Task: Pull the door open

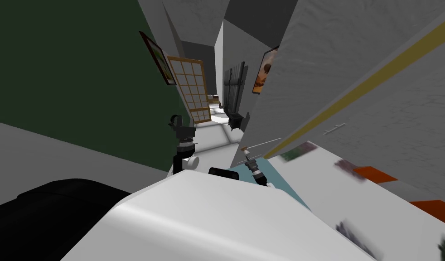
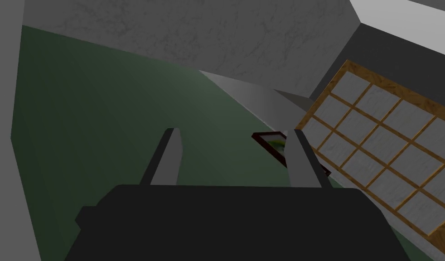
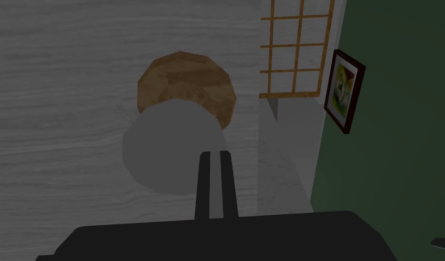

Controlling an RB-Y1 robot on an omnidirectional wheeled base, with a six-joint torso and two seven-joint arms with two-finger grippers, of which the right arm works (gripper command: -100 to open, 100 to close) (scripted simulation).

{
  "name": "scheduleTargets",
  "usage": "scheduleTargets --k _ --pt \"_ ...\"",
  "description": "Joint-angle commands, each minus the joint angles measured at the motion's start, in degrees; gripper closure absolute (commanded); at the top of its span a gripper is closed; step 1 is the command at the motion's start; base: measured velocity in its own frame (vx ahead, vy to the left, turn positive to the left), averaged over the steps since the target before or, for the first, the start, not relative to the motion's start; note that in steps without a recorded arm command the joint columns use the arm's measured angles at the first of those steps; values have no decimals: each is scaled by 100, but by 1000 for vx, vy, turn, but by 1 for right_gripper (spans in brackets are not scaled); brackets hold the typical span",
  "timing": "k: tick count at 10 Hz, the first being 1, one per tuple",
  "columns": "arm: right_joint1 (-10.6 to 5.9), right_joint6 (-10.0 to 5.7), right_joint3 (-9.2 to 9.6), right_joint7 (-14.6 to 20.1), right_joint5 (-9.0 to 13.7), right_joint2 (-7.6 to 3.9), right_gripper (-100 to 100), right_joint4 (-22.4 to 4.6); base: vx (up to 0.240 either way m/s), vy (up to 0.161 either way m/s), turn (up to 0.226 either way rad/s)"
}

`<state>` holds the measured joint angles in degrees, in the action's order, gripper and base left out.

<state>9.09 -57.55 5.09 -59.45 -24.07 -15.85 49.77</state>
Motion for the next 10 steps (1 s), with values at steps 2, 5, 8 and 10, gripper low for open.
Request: scheduleTargets --k 2,5,8,10 --pt "-18 26 11 0 -6 14 100 -3 0 3 0" --pt "-131 -90 -174 -3 113 -99 -100 -262 -105 19 143" --pt "-291 -210 -376 -6 246 -213 -100 -572 -207 40 173" --pt "-419 -307 -539 -9 353 -304 -100 -821 -151 -57 177"
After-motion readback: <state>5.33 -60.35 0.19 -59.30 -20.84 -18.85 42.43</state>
